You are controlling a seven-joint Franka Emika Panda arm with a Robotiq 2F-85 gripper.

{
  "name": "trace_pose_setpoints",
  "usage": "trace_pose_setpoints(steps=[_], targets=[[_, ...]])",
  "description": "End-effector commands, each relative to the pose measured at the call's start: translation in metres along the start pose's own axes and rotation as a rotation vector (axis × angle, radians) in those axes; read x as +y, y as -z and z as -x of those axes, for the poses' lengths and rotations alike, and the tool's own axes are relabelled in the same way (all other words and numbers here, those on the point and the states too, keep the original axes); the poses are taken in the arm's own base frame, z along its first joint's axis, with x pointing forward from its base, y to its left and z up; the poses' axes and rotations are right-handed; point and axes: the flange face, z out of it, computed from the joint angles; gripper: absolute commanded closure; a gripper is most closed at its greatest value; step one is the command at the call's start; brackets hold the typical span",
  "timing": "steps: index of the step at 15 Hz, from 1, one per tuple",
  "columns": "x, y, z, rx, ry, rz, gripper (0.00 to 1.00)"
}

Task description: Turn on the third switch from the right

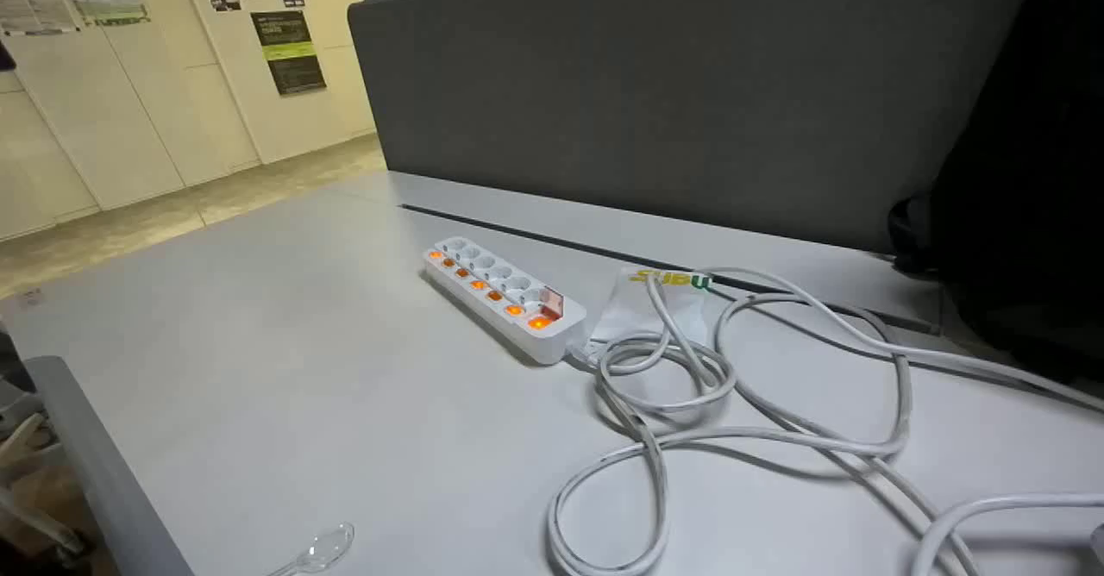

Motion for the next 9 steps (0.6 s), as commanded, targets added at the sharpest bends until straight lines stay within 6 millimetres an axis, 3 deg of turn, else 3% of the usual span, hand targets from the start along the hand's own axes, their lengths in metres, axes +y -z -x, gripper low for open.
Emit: trace_pose_setpoints(steps=[1,9], targets=[[0.0001,0.0003,-0.0002,-0.001,0.000,0.000,0.00],[-0.0005,0.0004,-0.0020,0.010,-0.006,0.014,0.00]])
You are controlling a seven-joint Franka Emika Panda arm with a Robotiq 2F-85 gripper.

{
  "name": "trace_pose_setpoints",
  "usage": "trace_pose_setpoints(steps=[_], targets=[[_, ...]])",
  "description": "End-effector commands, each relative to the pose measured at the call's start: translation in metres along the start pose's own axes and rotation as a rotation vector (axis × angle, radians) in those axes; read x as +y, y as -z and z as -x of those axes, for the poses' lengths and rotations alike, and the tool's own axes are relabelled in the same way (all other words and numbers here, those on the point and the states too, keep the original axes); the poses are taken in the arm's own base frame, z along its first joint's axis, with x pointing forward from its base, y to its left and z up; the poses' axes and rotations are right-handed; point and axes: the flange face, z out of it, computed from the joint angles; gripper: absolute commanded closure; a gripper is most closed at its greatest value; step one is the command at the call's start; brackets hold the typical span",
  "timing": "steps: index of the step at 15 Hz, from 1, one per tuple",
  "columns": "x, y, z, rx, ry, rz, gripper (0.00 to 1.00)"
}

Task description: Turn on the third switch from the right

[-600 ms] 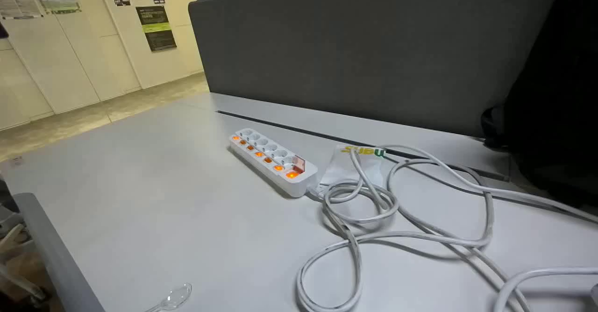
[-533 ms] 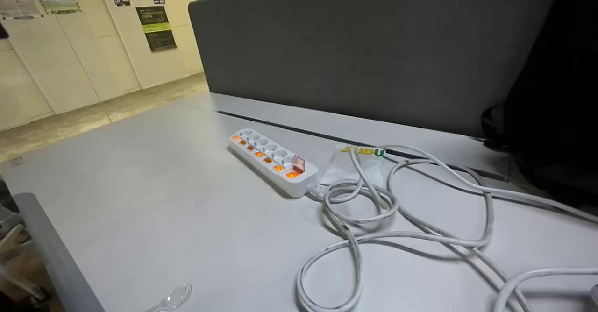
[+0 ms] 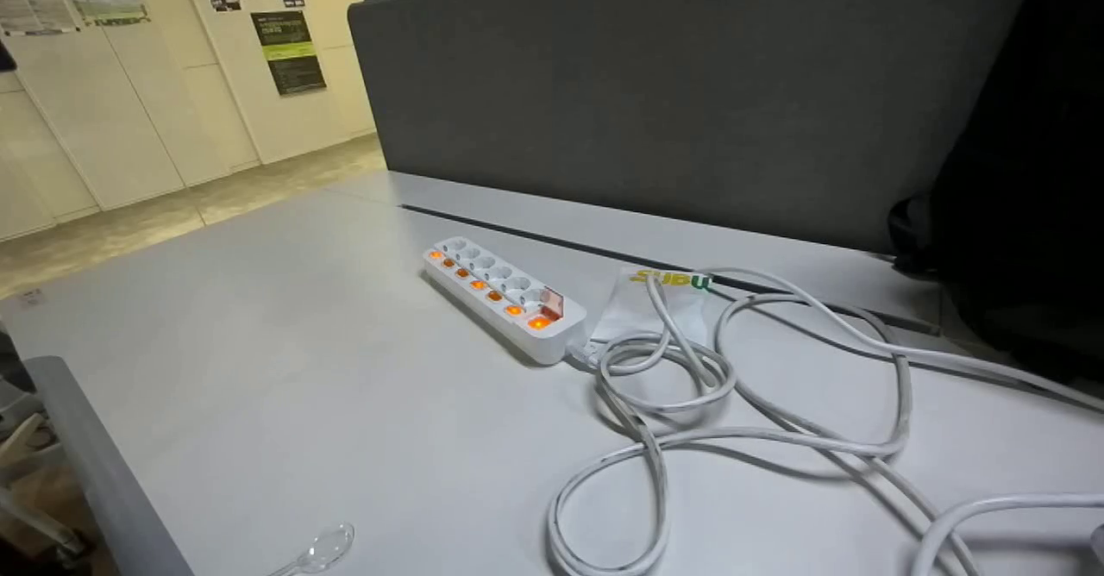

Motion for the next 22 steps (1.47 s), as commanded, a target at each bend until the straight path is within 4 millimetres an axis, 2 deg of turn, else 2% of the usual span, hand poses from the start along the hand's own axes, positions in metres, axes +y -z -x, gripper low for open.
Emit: trace_pose_setpoints(steps=[1,5,8,9,10,11,12,16,20,22], targets=[[0.006,0.001,-0.008,0.031,-0.047,0.017,0.00],[0.046,-0.003,-0.041,0.165,-0.228,0.058,0.00],[0.081,-0.015,-0.072,0.256,-0.354,0.067,0.00],[0.092,-0.020,-0.080,0.284,-0.396,0.068,0.25],[0.104,-0.027,-0.089,0.302,-0.443,0.071,0.25],[0.116,-0.034,-0.097,0.317,-0.492,0.071,0.31],[0.127,-0.041,-0.104,0.329,-0.540,0.073,0.40],[0.161,-0.072,-0.130,0.294,-0.706,0.083,0.67],[0.169,-0.108,-0.158,0.184,-0.759,0.047,0.95],[0.167,-0.122,-0.172,0.146,-0.755,0.029,1.00]])
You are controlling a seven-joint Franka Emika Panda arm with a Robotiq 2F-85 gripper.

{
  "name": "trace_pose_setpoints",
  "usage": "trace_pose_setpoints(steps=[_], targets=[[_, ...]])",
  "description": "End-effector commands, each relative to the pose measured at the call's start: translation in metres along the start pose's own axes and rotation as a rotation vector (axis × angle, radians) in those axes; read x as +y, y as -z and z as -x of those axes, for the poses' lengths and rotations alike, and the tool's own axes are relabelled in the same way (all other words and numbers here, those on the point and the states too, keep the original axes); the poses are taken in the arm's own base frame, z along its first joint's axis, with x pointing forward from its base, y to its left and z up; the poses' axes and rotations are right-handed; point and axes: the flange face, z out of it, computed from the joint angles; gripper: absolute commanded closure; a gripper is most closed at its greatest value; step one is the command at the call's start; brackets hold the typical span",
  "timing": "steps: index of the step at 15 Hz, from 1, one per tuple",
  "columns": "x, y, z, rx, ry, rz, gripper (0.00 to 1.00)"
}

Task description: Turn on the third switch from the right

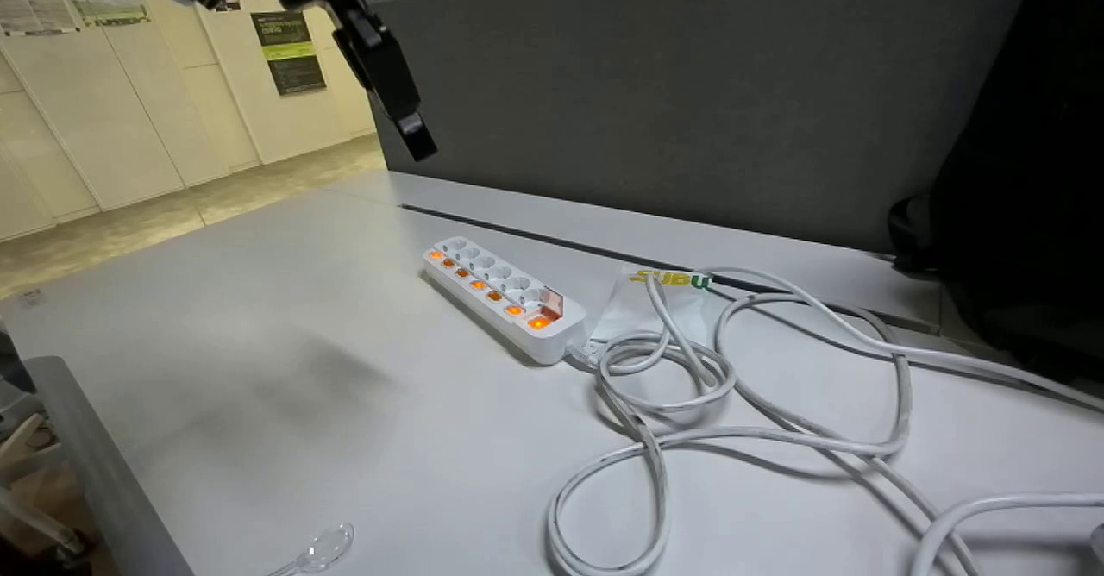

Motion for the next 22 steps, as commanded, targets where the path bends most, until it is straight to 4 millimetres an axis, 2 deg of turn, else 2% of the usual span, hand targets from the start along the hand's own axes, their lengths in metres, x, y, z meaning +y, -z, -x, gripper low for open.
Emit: trace_pose_setpoints(steps=[1,5,6,9,13,17,22], targets=[[-0.027,-0.025,-0.019,-0.073,-0.027,0.003,1.00],[-0.052,-0.044,-0.029,-0.154,0.006,-0.029,1.00],[-0.039,-0.040,-0.016,-0.123,-0.005,-0.025,0.99],[-0.051,-0.048,-0.022,-0.146,0.009,-0.032,0.99],[-0.048,-0.052,-0.027,-0.136,-0.014,-0.020,1.00],[-0.047,-0.084,-0.042,-0.173,-0.013,0.026,1.00],[-0.054,-0.126,-0.057,-0.223,0.009,0.066,1.00]])
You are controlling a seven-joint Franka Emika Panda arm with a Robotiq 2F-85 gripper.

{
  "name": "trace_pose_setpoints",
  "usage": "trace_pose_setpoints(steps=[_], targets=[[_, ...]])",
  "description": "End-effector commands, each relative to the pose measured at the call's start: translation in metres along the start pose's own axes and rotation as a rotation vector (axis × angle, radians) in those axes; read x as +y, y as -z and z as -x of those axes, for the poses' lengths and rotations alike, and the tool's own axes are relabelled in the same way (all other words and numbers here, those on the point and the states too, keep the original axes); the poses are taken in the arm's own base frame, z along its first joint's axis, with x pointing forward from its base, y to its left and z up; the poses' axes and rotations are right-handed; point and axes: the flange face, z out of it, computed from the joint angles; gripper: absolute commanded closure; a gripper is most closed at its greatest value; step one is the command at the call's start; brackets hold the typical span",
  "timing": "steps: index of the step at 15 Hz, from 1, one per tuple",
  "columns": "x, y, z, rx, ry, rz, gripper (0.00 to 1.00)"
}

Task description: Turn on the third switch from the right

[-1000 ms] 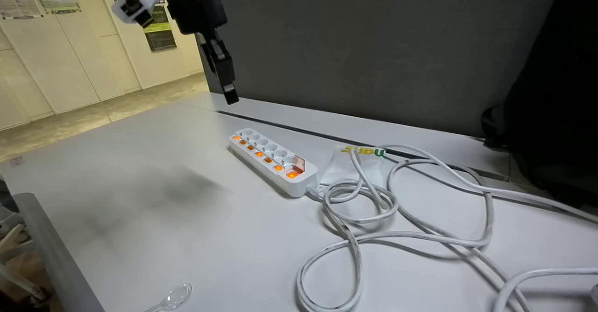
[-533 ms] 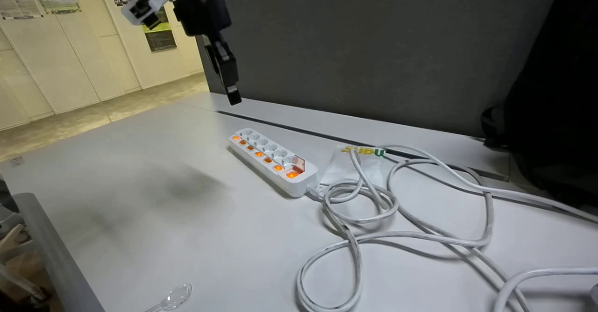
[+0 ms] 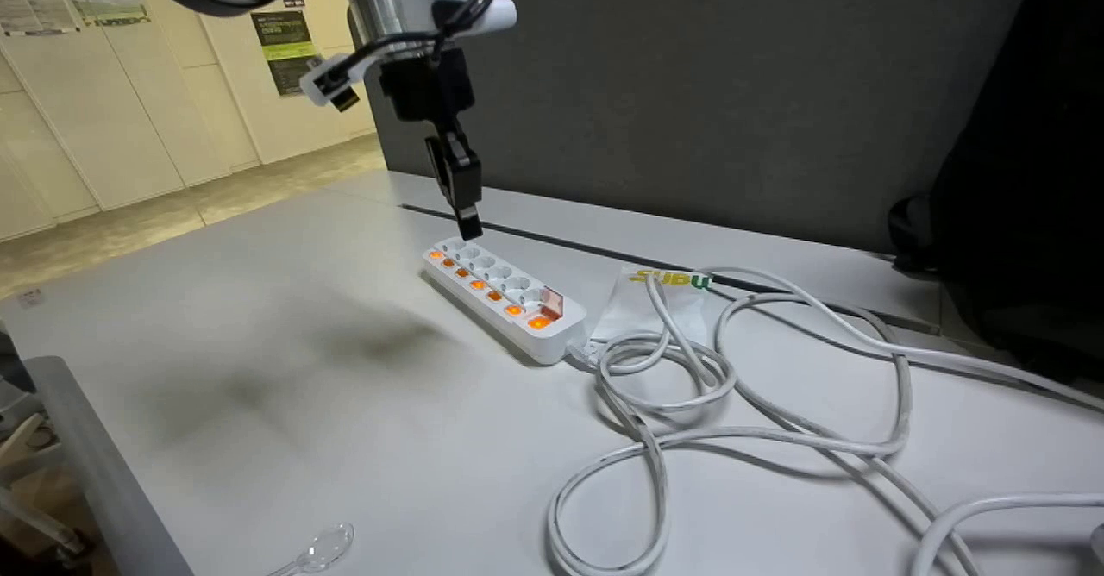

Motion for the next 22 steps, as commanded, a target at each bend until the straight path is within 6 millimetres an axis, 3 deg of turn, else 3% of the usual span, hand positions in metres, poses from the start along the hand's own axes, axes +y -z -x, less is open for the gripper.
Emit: trace_pose_setpoints(steps=[1,10,22], targets=[[-0.015,-0.019,-0.022,-0.026,0.016,0.034,1.00],[-0.053,-0.055,-0.024,-0.050,0.061,0.097,1.00],[-0.058,-0.097,-0.024,-0.058,0.051,0.108,1.00]])
